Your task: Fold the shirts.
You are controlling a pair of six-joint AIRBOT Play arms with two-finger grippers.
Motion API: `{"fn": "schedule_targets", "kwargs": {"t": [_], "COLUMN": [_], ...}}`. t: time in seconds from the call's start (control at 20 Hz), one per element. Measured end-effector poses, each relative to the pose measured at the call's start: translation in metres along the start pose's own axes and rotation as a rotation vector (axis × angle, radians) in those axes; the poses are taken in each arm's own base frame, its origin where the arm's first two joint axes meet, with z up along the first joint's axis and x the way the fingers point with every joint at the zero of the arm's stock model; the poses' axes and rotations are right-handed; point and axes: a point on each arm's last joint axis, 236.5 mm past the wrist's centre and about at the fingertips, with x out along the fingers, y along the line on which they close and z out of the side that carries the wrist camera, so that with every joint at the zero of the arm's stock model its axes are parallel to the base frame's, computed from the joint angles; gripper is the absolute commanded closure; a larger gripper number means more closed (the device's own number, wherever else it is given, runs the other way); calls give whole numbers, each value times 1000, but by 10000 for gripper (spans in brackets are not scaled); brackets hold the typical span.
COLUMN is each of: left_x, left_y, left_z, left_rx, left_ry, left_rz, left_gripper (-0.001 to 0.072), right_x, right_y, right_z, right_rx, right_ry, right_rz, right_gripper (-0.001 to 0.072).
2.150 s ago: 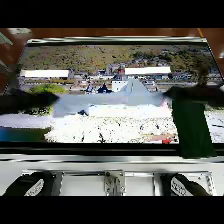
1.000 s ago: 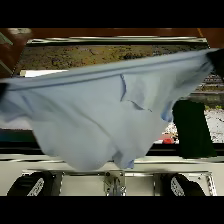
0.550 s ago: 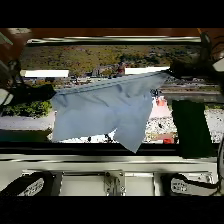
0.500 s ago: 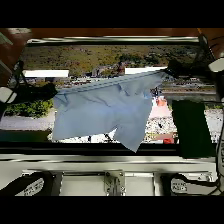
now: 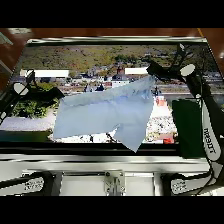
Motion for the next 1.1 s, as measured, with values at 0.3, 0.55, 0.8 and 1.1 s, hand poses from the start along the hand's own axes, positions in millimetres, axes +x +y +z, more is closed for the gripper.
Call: {"fn": "schedule_targets", "kwargs": {"t": [0.3, 0.55, 0.8, 1.1], "left_x": [-73, -75, -46, -20], "left_y": [69, 130, 146, 145], "left_z": [-16, -109, -163, -169], "left_rx": [43, -51, -191, -299], "left_ry": [153, 338, 368, 310], "left_rz": [82, 111, 32, -26], "left_gripper": [130, 95, 97, 114], "right_x": [-86, -139, -143, -132], "right_y": [-29, -77, -81, -76], "right_z": [2, -73, -123, -139], "right_rx": [-173, -126, -24, 29], "right_ry": [97, 423, 557, 559], "right_rz": [-103, -149, -79, -29], "right_gripper": [103, 100, 100, 100]}}
